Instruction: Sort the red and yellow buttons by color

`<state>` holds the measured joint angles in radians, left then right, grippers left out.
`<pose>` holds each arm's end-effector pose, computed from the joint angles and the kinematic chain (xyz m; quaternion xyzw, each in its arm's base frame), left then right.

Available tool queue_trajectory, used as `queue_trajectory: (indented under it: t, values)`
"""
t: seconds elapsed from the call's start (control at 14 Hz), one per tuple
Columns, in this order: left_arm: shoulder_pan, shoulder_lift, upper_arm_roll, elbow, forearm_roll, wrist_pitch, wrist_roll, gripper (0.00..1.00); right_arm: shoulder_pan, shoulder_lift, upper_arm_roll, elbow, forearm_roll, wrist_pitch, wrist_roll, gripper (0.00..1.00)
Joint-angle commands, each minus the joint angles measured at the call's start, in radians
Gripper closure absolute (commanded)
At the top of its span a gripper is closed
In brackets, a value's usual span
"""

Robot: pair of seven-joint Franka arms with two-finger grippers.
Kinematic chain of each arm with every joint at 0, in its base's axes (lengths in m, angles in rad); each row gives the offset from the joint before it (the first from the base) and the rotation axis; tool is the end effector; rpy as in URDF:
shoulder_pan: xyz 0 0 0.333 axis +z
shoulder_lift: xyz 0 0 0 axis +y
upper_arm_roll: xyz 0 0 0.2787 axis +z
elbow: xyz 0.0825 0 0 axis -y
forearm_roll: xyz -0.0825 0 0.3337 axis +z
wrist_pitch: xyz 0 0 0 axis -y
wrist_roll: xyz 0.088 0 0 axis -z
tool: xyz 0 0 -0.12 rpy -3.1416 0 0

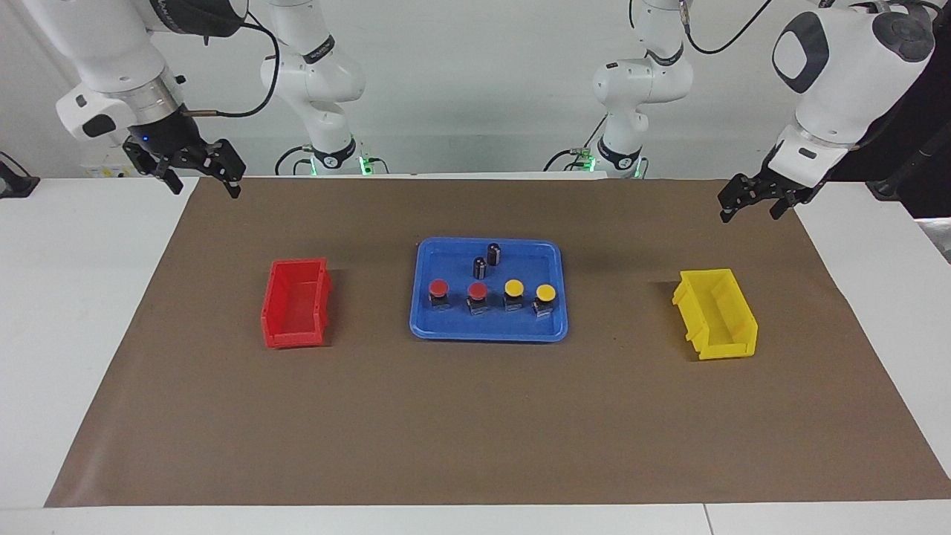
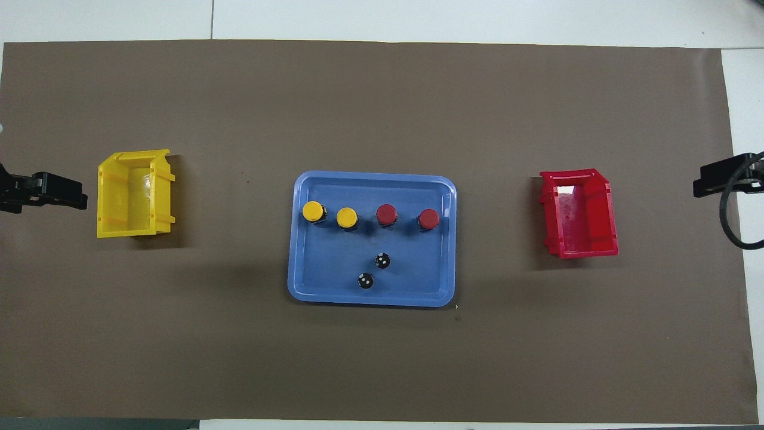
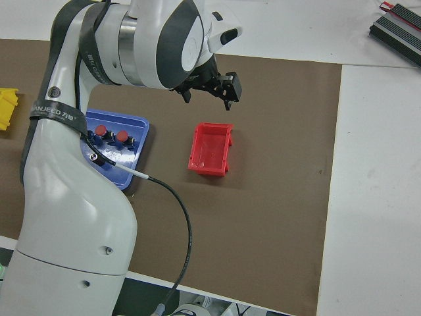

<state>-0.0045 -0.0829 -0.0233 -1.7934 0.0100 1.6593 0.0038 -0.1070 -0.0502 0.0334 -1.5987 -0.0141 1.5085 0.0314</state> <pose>0.4827 -0.0126 0.5285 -0.9995 0.0163 0.0255 0.0062 0.4819 -0.0369 0.5820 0.9984 -0.0528 -0.0202 0.0075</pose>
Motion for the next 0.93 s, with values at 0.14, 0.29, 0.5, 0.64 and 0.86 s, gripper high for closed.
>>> queue_trajectory:
  t: [0.14, 0.29, 0.5, 0.64, 0.86]
  values:
    - [0.006, -0.009, 0.002, -0.003, -0.016, -0.013, 0.01, 0.0, -0.002, -0.019, 0.003, -0.021, -0.01, -0.004, -0.021, 0.0]
    - [0.005, -0.009, 0.002, -0.003, -0.016, -0.015, 0.01, 0.0, -0.002, -0.022, 0.003, -0.027, -0.01, -0.005, -0.021, 0.0]
    - [0.004, -0.009, 0.002, -0.003, -0.016, -0.013, 0.01, 0.0, 0.001, -0.036, 0.006, -0.053, -0.01, -0.007, -0.024, 0.0]
    - [0.006, -0.009, 0.002, -0.003, -0.016, -0.019, 0.01, 0.0, 0.016, -0.033, 0.006, -0.05, -0.01, -0.008, -0.025, 0.0]
    - [0.004, -0.009, 0.002, -0.003, -0.016, -0.015, 0.01, 0.0, 0.021, 0.027, 0.016, 0.032, -0.006, -0.013, -0.012, 0.0]
